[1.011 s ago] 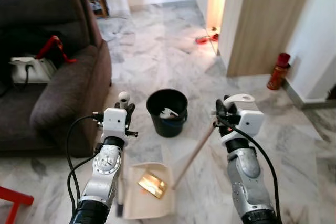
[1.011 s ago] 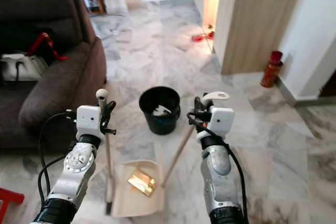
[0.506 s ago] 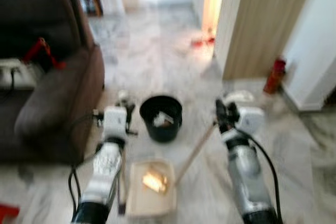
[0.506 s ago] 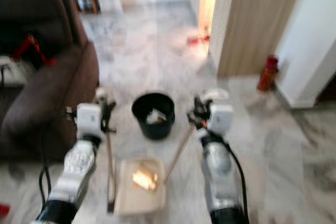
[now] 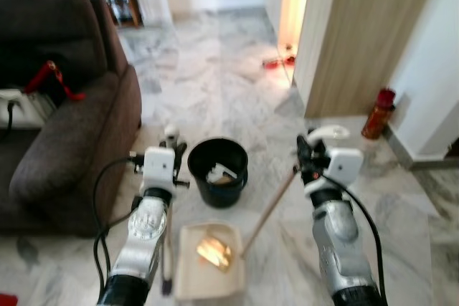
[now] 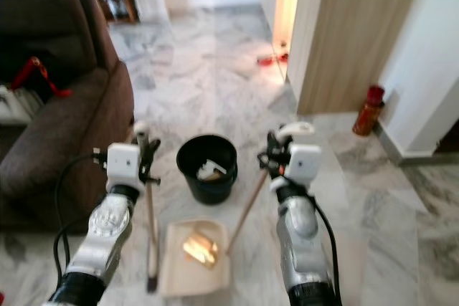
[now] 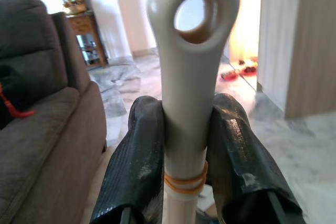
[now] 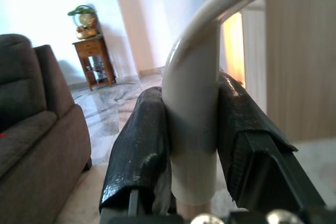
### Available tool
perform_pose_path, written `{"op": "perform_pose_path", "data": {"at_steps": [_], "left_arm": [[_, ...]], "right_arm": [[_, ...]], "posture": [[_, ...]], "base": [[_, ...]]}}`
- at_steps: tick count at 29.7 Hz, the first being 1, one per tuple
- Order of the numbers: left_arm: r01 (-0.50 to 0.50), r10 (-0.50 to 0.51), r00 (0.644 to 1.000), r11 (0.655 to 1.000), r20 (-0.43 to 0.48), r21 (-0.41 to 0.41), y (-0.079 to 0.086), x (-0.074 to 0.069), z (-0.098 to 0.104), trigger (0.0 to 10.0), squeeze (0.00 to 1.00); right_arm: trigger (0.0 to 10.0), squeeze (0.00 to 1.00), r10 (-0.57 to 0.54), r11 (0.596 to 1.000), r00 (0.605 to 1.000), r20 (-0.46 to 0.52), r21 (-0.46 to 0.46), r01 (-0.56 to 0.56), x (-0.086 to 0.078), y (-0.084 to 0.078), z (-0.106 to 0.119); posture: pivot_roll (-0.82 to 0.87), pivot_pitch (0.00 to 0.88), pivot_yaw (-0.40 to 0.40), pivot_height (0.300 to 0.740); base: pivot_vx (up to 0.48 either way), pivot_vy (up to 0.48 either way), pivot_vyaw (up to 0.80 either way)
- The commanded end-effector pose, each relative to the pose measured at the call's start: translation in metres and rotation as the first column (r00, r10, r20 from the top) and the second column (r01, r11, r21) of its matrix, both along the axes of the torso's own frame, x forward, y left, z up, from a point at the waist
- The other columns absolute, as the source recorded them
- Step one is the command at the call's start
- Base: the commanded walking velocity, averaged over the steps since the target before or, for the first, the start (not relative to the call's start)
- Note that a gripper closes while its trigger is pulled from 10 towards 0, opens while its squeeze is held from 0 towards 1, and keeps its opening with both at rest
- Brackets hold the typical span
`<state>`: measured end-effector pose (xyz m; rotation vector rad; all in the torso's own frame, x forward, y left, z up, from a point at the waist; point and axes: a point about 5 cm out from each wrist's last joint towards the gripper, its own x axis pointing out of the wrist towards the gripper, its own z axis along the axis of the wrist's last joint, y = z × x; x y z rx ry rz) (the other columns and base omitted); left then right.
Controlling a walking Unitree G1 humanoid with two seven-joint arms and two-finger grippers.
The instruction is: Sweep floor
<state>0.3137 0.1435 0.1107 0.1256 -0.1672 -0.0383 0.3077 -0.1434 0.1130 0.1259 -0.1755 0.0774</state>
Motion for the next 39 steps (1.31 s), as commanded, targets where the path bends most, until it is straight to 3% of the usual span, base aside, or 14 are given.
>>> {"op": "perform_pose_path", "data": {"at_steps": [1,13,23,34,39], "left_arm": [[-0.015,0.014,0.999,1.0,0.052,0.014,0.006,0.003,0.01,10.0,0.0],[-0.02,0.02,0.998,1.0,0.062,0.007,0.006,0.002,0.012,10.0,0.0],[-0.023,0.022,0.997,1.0,0.073,0.005,0.007,0.002,0.013,10.0,0.0],[-0.015,0.015,0.997,1.0,0.079,0.002,0.006,0.002,0.013,10.0,0.0],[-0.013,0.013,0.997,1.0,0.076,-0.001,0.005,0.002,0.013,10.0,0.0]], "right_arm": [[10.0,0.0,0.018,1.0,0.997,0.075,0.019,-0.019,0.003,0.009,0.016],[10.0,0.0,-0.022,1.0,0.993,0.118,0.02,0.02,0.005,-0.003,0.028],[10.0,0.0,-0.033,0.998,0.984,0.172,0.054,0.024,0.007,-0.003,0.045],[10.0,0.0,-0.135,0.99,0.929,0.344,0.084,0.112,0.013,-0.019,0.098],[10.0,0.0,-0.159,0.986,0.915,0.372,0.105,0.129,0.014,-0.019,0.108]], "posture": [[-0.04,0.0,0.042,0.74],[-0.04,0.0,0.039,0.74],[-0.04,0.0,0.04,0.74],[-0.05,0.0,0.041,0.74],[-0.04,0.0,0.04,0.74]], "base": [[0.0,0.0,0.0],[0.0,0.0,0.0],[0.0,0.0,0.0],[0.0,0.0,0.0],[0.0,0.0,0.0]]}}
